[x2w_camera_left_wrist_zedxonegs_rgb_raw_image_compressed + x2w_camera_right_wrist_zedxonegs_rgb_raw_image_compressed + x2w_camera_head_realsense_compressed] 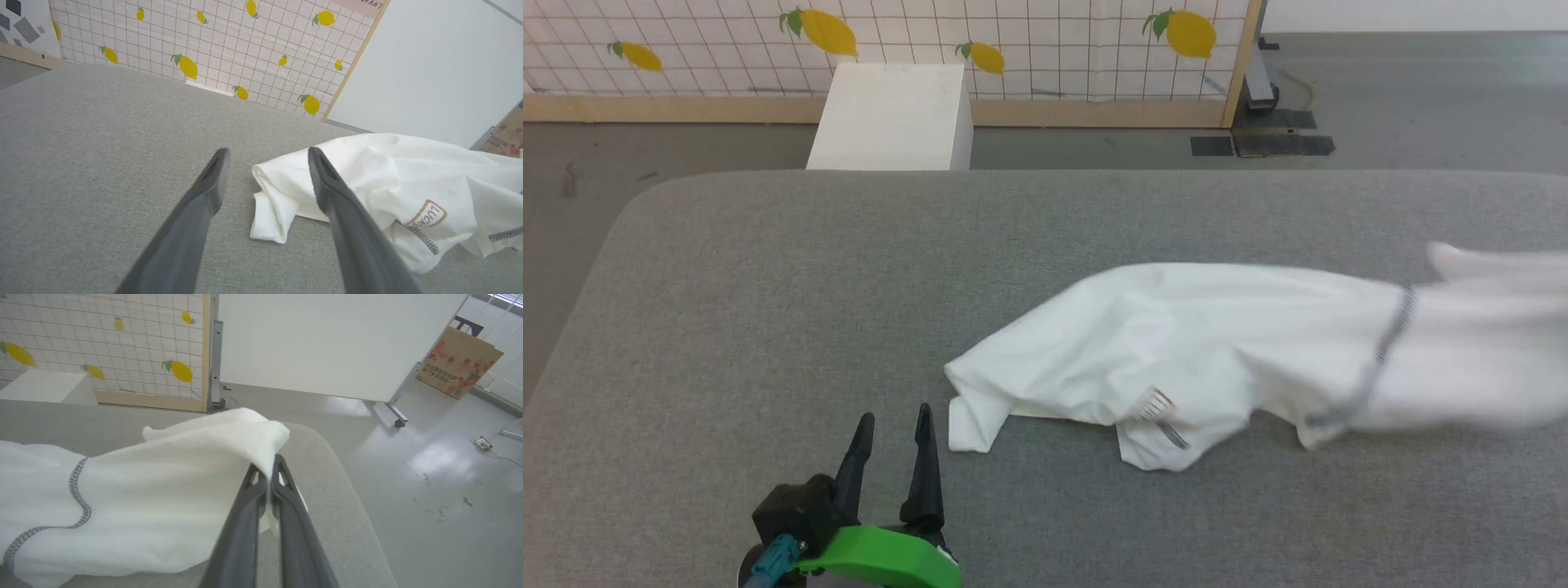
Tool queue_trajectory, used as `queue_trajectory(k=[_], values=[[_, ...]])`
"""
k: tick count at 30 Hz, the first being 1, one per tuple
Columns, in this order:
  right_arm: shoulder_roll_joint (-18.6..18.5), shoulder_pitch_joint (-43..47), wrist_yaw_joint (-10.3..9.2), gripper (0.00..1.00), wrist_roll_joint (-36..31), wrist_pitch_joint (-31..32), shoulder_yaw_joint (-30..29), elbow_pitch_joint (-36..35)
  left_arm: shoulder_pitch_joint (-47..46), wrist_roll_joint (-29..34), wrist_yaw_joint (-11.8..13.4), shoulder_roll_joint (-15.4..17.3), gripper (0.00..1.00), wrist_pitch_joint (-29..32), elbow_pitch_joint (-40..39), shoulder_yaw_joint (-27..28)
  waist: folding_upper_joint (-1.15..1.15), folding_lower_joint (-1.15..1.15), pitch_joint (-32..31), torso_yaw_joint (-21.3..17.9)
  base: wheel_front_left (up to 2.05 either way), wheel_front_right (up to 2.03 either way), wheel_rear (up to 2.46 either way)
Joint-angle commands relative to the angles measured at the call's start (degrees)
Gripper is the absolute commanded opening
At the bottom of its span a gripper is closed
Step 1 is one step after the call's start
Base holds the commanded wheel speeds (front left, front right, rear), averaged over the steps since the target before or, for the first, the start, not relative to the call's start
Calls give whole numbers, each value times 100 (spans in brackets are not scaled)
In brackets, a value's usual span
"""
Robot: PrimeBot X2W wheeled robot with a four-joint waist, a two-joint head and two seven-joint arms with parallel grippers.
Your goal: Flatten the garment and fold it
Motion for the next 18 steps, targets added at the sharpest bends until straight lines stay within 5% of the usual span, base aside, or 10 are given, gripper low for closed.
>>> queue_trajectory(k=[1,6,12,13,15,16,18], values=[[105,376,-11,0,-100,3,-316,-18,80,41,-42,7,100,-22,16,18,0,0,67,72,0,0,0],[492,1301,-11,0,-390,-175,-1122,287,94,48,-43,87,100,18,28,18,0,0,132,166,0,0,0],[864,1497,-11,0,-470,-556,-1129,955,103,36,-15,175,100,125,-42,27,0,0,107,204,0,0,0],[871,1449,-11,7,-479,-636,-1057,1034,108,38,-4,186,100,140,-59,28,0,0,99,199,0,0,0],[851,1313,-11,49,-498,-786,-958,1099,122,37,22,201,100,159,-88,34,0,0,82,174,0,0,0],[823,1247,-11,100,-513,-835,-907,1099,129,38,32,205,100,164,-101,35,0,0,76,160,0,0,0],[754,1094,-11,100,-490,-924,-774,1014,140,36,48,205,100,168,-125,28,0,0,62,129,0,0,0]])
